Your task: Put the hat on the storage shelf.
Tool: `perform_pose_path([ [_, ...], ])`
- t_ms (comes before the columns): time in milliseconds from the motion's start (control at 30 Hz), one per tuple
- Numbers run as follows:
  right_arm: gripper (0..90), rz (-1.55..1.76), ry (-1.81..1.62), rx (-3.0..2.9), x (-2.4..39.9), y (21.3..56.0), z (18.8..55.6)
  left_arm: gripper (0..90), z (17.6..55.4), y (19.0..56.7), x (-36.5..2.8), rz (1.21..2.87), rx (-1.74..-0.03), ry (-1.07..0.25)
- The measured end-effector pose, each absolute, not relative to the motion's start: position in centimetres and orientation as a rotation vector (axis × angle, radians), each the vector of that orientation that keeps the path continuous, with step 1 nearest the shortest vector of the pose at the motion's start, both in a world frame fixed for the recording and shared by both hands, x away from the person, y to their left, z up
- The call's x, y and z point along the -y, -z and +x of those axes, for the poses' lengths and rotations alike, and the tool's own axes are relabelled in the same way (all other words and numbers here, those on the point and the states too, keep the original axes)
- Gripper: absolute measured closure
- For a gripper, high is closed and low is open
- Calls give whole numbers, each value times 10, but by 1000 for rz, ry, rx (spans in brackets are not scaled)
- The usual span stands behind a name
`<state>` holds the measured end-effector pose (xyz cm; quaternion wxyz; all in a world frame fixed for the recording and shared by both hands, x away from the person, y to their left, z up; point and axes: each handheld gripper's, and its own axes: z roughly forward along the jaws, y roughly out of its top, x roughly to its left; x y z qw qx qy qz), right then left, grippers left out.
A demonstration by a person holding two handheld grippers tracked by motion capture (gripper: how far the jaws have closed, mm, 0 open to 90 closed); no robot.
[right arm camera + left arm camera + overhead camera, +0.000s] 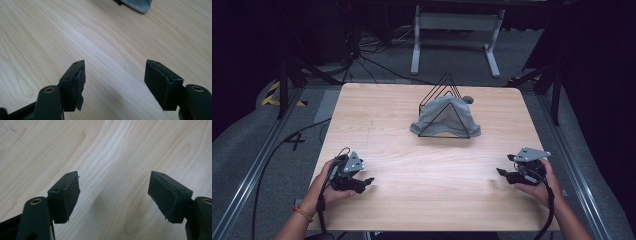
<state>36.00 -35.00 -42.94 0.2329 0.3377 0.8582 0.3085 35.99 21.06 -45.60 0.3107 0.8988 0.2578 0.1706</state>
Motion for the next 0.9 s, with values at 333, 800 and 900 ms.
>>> perform_pose_path([
  [333, 329, 1067, -897, -2347, 383, 453, 340, 220, 346, 470, -219, 2339, -684, -383],
  [800, 248, 1137, -1005, -2284, 404, 467, 324, 170, 343, 482, -232, 2229, -786, -318],
  [900, 248, 1139, -1005, -2284, 404, 467, 324, 168, 343, 482, -232, 2229, -791, -325],
])
